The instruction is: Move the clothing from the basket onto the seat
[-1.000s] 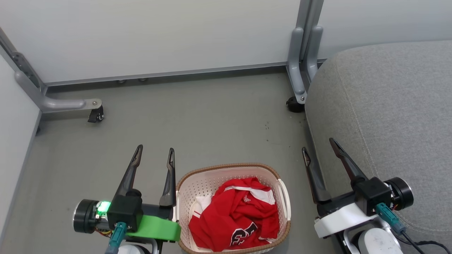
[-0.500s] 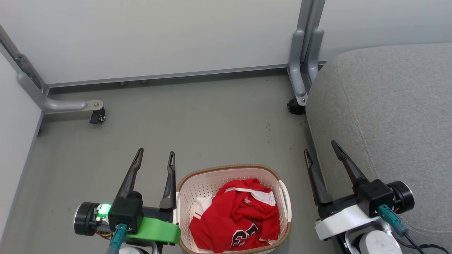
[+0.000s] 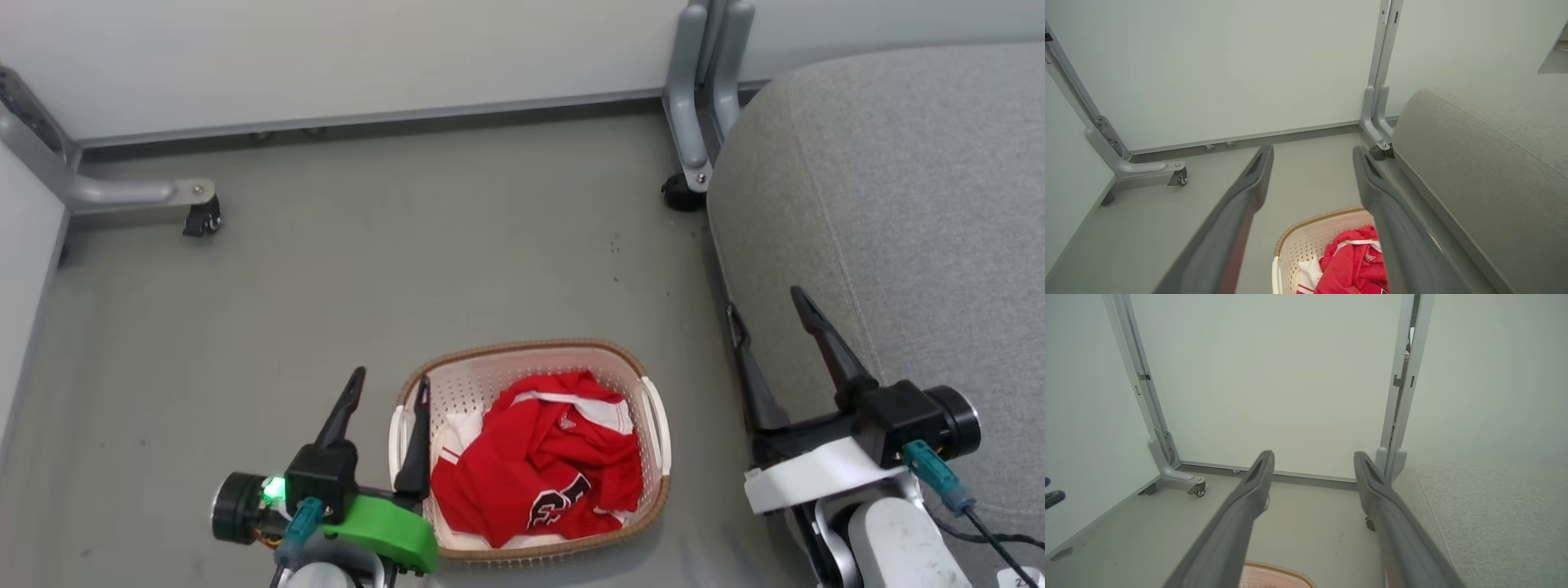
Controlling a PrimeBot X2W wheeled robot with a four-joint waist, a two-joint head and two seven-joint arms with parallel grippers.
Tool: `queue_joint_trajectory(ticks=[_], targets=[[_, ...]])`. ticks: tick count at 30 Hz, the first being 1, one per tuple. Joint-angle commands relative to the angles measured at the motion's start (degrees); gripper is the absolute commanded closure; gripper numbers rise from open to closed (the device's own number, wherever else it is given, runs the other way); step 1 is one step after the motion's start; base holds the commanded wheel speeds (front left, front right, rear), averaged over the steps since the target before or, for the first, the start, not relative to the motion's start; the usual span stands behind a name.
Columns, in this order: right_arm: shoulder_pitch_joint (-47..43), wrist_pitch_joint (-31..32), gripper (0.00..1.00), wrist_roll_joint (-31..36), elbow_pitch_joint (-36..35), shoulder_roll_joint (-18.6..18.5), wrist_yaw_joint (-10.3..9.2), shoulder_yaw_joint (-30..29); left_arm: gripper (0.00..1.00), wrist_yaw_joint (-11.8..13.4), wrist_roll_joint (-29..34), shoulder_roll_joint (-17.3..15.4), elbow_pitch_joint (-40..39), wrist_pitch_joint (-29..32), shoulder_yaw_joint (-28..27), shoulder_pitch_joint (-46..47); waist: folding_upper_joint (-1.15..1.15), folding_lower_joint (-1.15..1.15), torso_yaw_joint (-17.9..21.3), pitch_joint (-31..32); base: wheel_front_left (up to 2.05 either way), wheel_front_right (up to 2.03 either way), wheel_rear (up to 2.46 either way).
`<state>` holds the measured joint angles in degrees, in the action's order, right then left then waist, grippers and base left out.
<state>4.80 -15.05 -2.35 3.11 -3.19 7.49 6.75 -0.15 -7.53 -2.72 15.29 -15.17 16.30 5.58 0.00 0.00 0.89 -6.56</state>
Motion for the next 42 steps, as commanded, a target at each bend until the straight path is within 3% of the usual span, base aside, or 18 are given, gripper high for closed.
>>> queue_joint_trajectory(ticks=[1,5,14,29,38,42], targets=[[1.4,-0.2,0.0,0.2,-0.5,-0.7,0.0,-0.3,0.0,-1.2,-0.9,-0.3,1.0,0.0,0.9,2.2,0.0,0.0,0.4,-5.4,0.0,0.0,0.0],[4.3,-0.2,0.0,0.2,-1.2,-1.6,0.0,-1.4,0.0,-3.3,-0.2,-0.3,5.6,0.0,3.0,6.0,0.0,0.0,1.2,-10.5,0.0,0.0,0.0],[10.0,-0.2,0.0,0.2,-3.1,-2.5,0.0,-3.5,0.0,-5.3,7.3,-1.3,20.0,0.0,8.5,18.4,0.0,0.0,4.2,-21.1,0.0,0.0,0.0],[16.7,-0.2,0.0,-1.1,-5.1,-0.2,0.0,-2.9,0.0,-6.4,14.4,-2.4,47.6,1.5,16.1,40.9,0.0,0.0,11.5,-33.8,0.0,0.0,0.0],[18.4,-0.2,0.0,-2.6,-4.8,0.3,0.0,-2.6,0.0,-7.3,18.2,-2.0,55.1,4.5,23.9,48.3,0.0,0.0,13.5,-37.8,0.0,0.0,0.0],[19.3,-0.2,0.0,-3.6,-4.7,0.3,0.0,-1.9,0.0,-7.3,18.4,-1.5,57.3,7.6,30.0,49.6,0.0,0.0,14.1,-39.1,0.0,0.0,0.0]])
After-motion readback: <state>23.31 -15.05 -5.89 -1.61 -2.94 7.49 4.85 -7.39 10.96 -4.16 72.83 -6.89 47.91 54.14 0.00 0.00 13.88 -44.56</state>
